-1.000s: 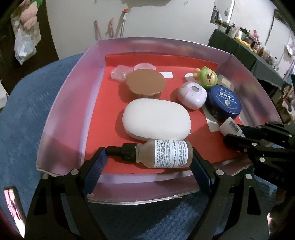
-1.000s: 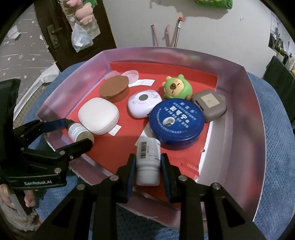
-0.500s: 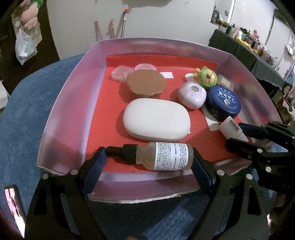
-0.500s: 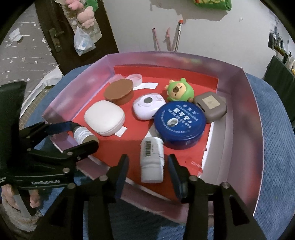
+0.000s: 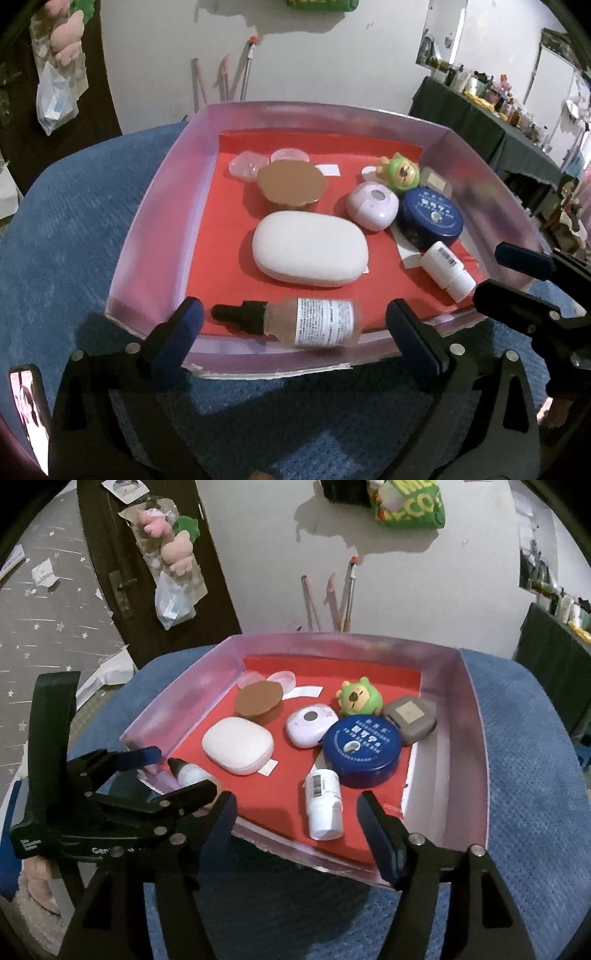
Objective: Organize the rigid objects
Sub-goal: 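Set down the dropper bottle with the left gripper while the right gripper sets down the white bottle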
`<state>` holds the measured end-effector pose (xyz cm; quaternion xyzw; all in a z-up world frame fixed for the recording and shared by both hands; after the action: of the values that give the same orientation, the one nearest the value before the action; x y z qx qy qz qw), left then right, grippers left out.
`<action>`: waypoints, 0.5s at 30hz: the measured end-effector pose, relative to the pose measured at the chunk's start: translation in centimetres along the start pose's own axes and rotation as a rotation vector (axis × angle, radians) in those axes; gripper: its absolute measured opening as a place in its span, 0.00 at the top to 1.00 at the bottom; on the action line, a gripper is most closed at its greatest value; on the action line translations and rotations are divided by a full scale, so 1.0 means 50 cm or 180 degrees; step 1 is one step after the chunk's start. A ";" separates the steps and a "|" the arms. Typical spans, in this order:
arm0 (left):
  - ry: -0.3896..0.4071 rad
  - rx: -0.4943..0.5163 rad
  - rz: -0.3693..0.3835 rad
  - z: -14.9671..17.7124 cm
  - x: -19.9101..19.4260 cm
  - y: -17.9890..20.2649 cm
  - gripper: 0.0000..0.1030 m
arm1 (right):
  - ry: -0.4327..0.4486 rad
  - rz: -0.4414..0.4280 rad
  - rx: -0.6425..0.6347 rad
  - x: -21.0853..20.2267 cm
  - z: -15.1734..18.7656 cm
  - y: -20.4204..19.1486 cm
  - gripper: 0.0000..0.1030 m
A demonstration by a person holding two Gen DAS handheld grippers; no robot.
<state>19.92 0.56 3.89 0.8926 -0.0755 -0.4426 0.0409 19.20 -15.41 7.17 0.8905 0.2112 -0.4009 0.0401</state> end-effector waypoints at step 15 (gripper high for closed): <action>0.0277 -0.0105 -0.0012 0.031 -0.037 -0.011 0.00 | 0.0518 0.0628 0.0146 -0.051 0.033 -0.021 0.12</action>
<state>17.61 1.43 4.33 0.9104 -0.0647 -0.4046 0.0580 16.13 -15.71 8.01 0.9373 0.1159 -0.3261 0.0417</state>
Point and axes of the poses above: each gripper's, at about its wrist camera, not at the fingertips, and x roughly the way its jaws point, y to its right, z to its underside, the point moved 1 cm from there along x, roughly the way its jaws point, and after that the axes turned 4 degrees about z, right-handed, at the moved point
